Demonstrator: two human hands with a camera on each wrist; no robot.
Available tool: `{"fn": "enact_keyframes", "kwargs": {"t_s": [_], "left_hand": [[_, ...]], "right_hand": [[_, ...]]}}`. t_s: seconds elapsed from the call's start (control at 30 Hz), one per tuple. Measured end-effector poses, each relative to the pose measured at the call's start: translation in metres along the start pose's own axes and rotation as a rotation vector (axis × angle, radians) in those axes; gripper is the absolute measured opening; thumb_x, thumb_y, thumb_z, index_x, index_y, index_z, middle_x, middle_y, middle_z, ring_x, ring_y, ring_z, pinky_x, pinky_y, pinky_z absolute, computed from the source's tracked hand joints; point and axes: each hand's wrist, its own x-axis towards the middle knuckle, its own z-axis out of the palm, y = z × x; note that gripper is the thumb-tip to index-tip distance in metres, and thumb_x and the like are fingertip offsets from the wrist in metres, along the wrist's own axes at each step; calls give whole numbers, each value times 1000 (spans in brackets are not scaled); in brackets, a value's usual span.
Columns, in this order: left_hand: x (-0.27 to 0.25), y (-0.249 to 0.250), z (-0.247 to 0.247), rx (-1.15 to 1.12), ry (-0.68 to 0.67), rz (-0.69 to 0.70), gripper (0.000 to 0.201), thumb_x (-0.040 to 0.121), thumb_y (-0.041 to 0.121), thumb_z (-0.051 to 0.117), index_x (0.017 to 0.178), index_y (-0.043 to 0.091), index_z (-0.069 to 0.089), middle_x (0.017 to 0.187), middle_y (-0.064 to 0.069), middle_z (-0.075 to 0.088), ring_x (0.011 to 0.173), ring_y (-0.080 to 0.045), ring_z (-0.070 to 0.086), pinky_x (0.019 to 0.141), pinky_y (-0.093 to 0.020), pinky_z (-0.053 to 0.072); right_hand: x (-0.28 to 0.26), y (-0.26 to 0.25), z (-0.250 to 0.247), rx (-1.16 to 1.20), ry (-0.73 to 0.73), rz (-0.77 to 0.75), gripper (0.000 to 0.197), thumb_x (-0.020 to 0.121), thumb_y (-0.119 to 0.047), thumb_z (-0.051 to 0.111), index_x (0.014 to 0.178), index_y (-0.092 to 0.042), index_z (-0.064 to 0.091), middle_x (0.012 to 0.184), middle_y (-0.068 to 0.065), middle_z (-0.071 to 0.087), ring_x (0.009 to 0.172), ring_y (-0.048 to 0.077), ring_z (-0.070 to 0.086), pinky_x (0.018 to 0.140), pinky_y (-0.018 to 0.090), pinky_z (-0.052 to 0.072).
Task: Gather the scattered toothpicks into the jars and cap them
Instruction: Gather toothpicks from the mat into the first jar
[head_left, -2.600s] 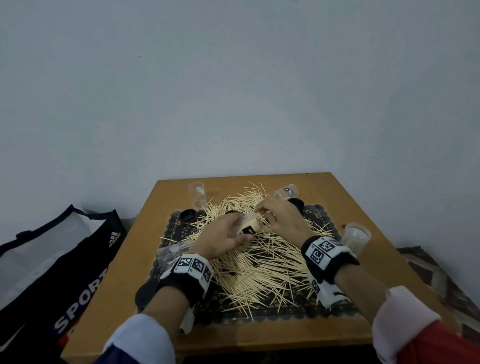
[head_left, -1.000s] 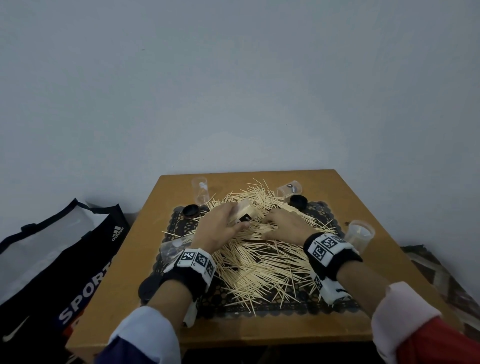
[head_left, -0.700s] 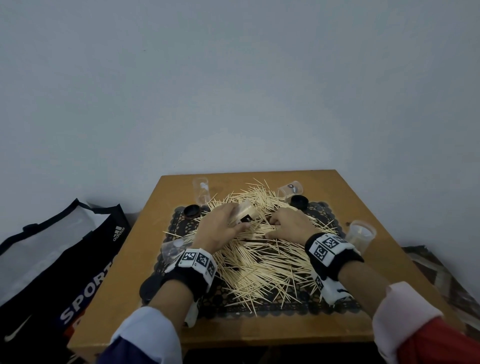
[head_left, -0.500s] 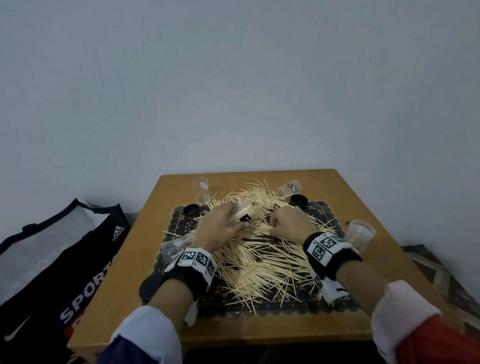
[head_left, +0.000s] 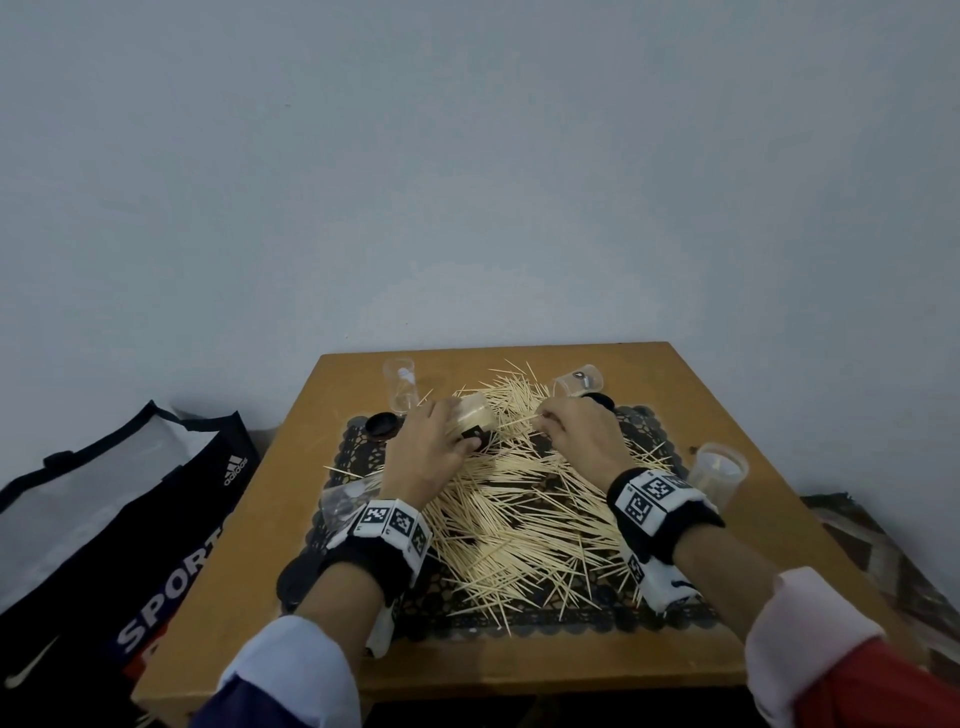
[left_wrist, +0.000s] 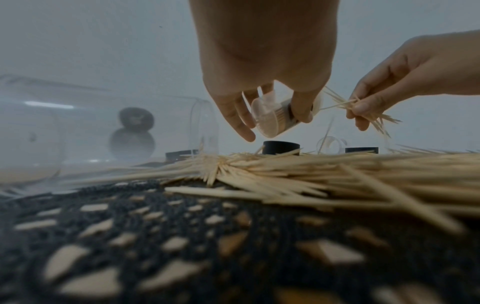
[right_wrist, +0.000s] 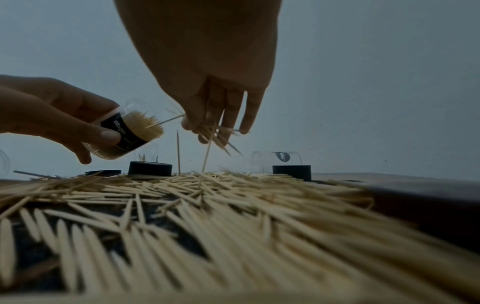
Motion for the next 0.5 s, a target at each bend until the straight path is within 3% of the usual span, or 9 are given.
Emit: {"fn": "enact_keyframes", "kwargs": {"t_s": [0.2,0.37,0.5], "left_hand": [[1,-3,3,-7,-45,17,60,90,45,63,139,14,45,128,-2,57,114,-21,54,91,-38,49],[2,-2,3,9,-75,13,59,91,45,62,139,15,45,131,-2,55,117,-18,51,93,-35,45],[1,-1,4,-13,-121,59,62,92,47,60,142,14,42,134,-3,53,121,-18,48,99,-34,41]], "right_hand": [[-2,-3,-6,93,114,-29,20,95,-24,58,97,-8,71,89,4,71,76,18,63,64,25,43],[-1,0,-4,141,230,-31,14,94,-21,60,93,-9,69,85,-8,53,81,9,51,67,31,53],[1,3,-2,114,209,-39,15,95,-23,59,93,-11,69,90,-3,62,85,8,49,68,29,51]]}}
